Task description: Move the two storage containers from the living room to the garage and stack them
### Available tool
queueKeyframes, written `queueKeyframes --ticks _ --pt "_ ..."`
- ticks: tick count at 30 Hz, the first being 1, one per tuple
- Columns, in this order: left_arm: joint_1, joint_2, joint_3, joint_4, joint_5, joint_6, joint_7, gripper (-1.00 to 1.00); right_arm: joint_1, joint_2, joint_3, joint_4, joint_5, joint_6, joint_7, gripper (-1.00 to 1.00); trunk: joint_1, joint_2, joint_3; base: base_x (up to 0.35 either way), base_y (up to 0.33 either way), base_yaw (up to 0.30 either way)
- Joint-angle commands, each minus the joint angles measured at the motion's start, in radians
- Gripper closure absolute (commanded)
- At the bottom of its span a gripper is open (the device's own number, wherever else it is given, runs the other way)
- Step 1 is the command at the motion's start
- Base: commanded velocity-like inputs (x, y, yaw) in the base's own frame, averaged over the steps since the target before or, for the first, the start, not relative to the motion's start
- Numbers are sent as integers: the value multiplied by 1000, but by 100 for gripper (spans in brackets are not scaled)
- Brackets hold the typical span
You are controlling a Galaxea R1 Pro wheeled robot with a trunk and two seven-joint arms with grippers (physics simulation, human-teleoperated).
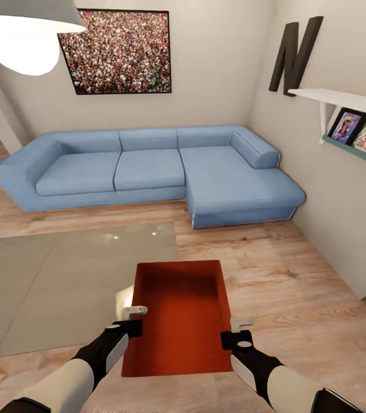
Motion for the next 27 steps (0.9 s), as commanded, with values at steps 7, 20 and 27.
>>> queueKeyframes --ticks 7,20,27 --pt "-1 5 -5 -5 -16 6 14 100 -1 -1 8 7 -27 -3 -4 100 0 -2 -2 0 0 270" --pt "-1 5 -5 -5 -16 6 14 100 -1 -1 8 7 -27 -4 -4 100 0 -2 -2 0 0 270" --pt "-1 5 -5 -5 -16 6 14 100 -1 -1 8 7 -27 -4 -4 100 0 -2 -2 0 0 270"
